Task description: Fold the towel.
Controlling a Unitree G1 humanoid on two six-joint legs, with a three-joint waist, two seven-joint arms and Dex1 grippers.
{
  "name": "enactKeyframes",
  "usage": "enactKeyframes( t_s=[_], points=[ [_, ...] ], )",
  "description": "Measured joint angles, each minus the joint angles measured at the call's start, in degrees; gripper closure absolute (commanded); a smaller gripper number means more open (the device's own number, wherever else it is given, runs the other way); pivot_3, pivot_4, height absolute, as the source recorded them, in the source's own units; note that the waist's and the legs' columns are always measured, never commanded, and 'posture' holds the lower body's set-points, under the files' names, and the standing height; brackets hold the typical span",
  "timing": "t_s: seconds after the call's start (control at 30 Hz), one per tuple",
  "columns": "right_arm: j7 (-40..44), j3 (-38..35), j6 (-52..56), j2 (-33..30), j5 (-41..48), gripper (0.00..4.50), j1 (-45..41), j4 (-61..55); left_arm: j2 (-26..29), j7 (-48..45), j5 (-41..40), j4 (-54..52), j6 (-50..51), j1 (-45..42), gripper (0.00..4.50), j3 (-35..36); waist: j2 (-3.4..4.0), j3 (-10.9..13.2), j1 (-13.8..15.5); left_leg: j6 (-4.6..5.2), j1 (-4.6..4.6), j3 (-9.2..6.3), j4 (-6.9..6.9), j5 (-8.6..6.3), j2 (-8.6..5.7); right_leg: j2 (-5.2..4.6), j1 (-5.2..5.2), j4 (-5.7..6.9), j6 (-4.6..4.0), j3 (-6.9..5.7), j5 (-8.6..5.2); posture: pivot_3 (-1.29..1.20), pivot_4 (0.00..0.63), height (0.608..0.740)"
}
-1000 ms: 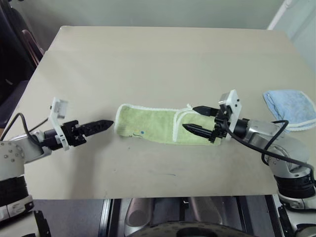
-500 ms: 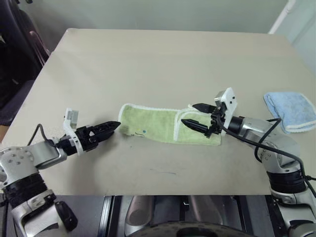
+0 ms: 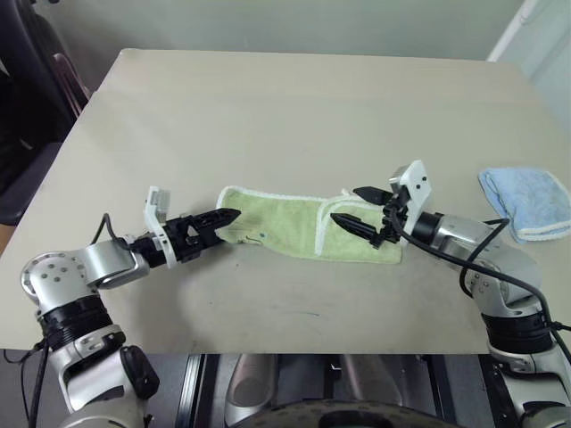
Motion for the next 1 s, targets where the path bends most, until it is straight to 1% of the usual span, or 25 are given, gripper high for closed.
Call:
enactKeyframes(
  t_s=[0.1,0.2,0.27,0.57,0.7,0.8,0.87,1.0],
  points=[
    [-0.9,-0.6,0.5,0.1,0.0,0.04,0.0,0.0,0.4,0.7,-1.0,0.3,0.0,0.1,0.0,0.0,-0.05,0.0,0.0,-0.04,0.01,0.0,0.0,-0.02,0.0,0.03,-0.01,0.0,-0.02,0.0,-0.01,0.0,0.15,0.697],
    [-1.0,-0.7,0.6,0.1,0.0,0.0,0.0,-0.1,0.5,1.5,-1.5,0.8,0.0,0.1,0.58,0.3,-0.08,0.1,-0.1,-0.04,0.02,-0.01,0.0,-0.03,0.01,0.05,-0.01,0.0,-0.01,0.01,-0.02,0.0,0.15,0.697],
    [-1.1,-0.7,0.6,0.1,-0.1,0.0,0.0,-0.1,0.6,1.7,-1.5,1.3,-0.1,0.1,1.22,0.4,-0.09,0.1,-0.2,-0.04,0.03,-0.01,-0.01,-0.02,0.01,0.06,-0.01,0.0,0.01,0.01,-0.03,0.0,0.15,0.697],
    [-1.2,-0.7,0.5,0.1,-1.1,0.0,0.0,0.0,2.3,1.0,-1.4,2.4,-1.0,0.3,4.43,0.4,-0.13,0.1,-0.7,-0.11,0.03,-0.01,-0.02,-0.04,0.07,0.13,-0.07,0.01,-0.01,0.01,-0.03,0.0,0.15,0.697],
    [-1.1,-0.8,0.6,0.1,-1.0,0.0,0.1,-0.1,2.8,1.1,-1.4,2.4,-1.1,0.1,4.47,0.4,-0.15,0.1,-0.7,-0.13,0.02,-0.02,-0.03,-0.05,0.08,0.15,-0.07,0.01,-0.03,0.01,-0.03,0.0,0.15,0.697],
    [-0.7,-1.5,0.9,-0.4,-0.5,0.0,1.4,-1.0,2.9,1.1,-1.6,2.1,-0.8,-2.2,4.47,-0.7,-0.3,0.2,-0.4,-0.11,-0.03,-0.04,-0.02,-0.02,0.07,0.15,-0.07,0.0,-0.09,-0.01,0.0,0.0,0.15,0.697],
    [-0.3,-1.9,1.6,-1.0,0.3,0.0,1.9,-1.8,3.0,0.7,-2.4,0.5,-0.4,-4.4,4.47,-3.1,-0.35,0.2,-0.2,-0.09,-0.07,-0.03,0.0,0.0,0.04,0.13,-0.06,-0.02,-0.29,-0.01,0.12,0.0,0.15,0.697],
    [-0.3,-3.4,1.9,-2.0,1.1,0.0,2.4,-3.2,3.3,-0.6,-4.9,-2.6,0.0,-9.3,4.47,-8.9,-0.39,0.2,0.0,-0.1,-0.08,0.0,0.03,-0.01,-0.02,0.1,-0.04,-0.04,-0.33,0.01,0.16,0.0,0.15,0.697]
  ],
)
